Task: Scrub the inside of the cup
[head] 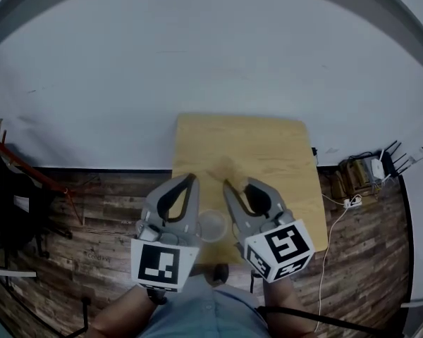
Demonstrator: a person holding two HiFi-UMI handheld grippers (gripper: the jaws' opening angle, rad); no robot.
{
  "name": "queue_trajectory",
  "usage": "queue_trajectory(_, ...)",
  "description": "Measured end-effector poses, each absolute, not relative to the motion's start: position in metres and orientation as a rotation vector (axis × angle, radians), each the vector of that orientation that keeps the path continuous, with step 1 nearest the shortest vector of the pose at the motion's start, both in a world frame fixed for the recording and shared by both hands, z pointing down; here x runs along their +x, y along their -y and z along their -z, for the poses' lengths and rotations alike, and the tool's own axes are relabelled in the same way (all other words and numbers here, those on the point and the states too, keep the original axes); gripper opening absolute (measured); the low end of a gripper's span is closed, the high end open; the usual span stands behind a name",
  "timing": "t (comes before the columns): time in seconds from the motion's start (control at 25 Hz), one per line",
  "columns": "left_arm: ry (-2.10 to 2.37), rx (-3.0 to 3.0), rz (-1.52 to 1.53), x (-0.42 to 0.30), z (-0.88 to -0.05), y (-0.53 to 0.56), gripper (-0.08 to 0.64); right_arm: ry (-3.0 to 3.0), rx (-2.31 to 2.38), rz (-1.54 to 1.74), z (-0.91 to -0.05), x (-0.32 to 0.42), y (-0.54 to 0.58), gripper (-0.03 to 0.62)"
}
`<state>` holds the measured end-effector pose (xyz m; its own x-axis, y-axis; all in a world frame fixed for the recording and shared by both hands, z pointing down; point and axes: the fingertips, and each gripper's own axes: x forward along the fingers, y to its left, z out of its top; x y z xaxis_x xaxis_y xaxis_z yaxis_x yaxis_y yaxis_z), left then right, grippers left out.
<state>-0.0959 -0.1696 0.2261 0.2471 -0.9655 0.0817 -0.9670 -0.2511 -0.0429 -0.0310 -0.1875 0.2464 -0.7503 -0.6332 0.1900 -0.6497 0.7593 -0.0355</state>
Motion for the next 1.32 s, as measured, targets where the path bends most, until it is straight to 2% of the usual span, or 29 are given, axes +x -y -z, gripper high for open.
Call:
queue_trajectory(0.24, 1.938, 2.472, -0.062, -0.085, -0.208, 0.174, 0.020, 2.802, 1.054, -0.101, -0.239, -0.025, 0.184, 0.074)
queue_trajectory(1.32, 1.907, 2.548, -0.072, -0.054, -0.204, 0.176, 0.020, 2.804, 1.110, -0.052, -0.233, -0.002, 0.187, 0.071)
